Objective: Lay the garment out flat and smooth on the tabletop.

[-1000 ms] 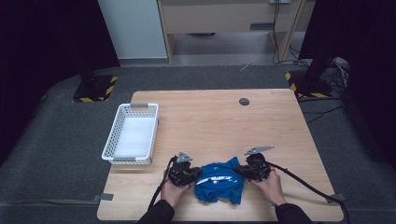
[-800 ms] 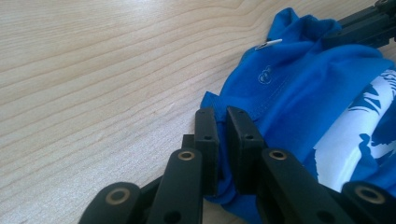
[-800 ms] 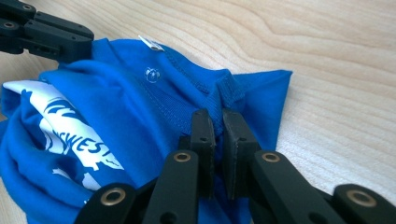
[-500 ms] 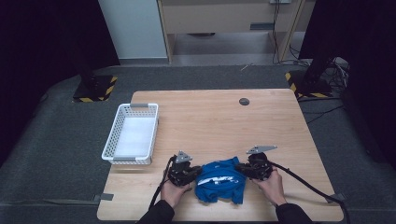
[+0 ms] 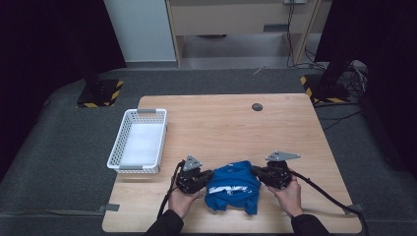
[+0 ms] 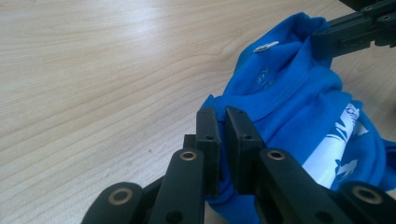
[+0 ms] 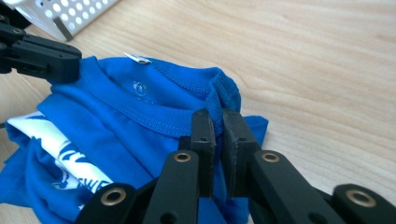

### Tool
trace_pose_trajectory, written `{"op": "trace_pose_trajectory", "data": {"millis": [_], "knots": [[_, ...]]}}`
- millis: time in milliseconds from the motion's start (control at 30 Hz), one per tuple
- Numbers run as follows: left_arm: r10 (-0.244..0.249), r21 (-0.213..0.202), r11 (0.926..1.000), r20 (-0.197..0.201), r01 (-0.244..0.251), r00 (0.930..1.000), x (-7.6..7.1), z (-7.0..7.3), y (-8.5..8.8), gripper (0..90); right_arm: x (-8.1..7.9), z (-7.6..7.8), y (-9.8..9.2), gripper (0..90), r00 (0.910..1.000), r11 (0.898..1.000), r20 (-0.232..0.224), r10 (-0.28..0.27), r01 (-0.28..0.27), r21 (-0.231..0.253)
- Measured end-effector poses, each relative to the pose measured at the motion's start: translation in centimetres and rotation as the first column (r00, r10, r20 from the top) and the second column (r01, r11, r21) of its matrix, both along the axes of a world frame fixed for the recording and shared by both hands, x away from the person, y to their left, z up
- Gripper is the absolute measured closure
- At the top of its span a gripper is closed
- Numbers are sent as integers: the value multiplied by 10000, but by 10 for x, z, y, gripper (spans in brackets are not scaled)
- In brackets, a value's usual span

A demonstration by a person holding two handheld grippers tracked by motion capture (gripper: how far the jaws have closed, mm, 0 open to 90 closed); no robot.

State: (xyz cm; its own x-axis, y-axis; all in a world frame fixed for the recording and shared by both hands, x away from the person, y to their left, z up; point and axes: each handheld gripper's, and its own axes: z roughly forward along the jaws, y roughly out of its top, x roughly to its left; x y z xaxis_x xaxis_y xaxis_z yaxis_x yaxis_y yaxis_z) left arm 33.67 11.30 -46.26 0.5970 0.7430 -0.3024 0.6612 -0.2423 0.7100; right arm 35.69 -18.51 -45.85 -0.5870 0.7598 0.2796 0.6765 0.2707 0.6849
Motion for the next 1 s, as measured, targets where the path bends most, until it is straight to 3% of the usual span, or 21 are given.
{"op": "trace_pose_trajectory", "data": {"millis": [467, 567, 667, 1000], "knots": [[-87, -128, 9999, 581, 94, 9983, 5, 18, -4, 848, 0, 18, -10, 843, 9980, 9985, 557, -284, 257, 490], [-114, -161, 9998, 636, 125, 9979, 7, 20, -7, 849, 0, 22, -13, 843, 9971, 9982, 670, -364, 331, 496], [-112, -108, 9999, 784, 121, 9969, 9, 24, -12, 850, 0, 28, -13, 844, 9939, 9992, 1037, -373, 355, 198], [243, -180, 9996, 1282, -222, 9915, 22, 40, -10, 851, 7, 43, -11, 843, 9870, 9981, 1509, -558, 512, 345]]}}
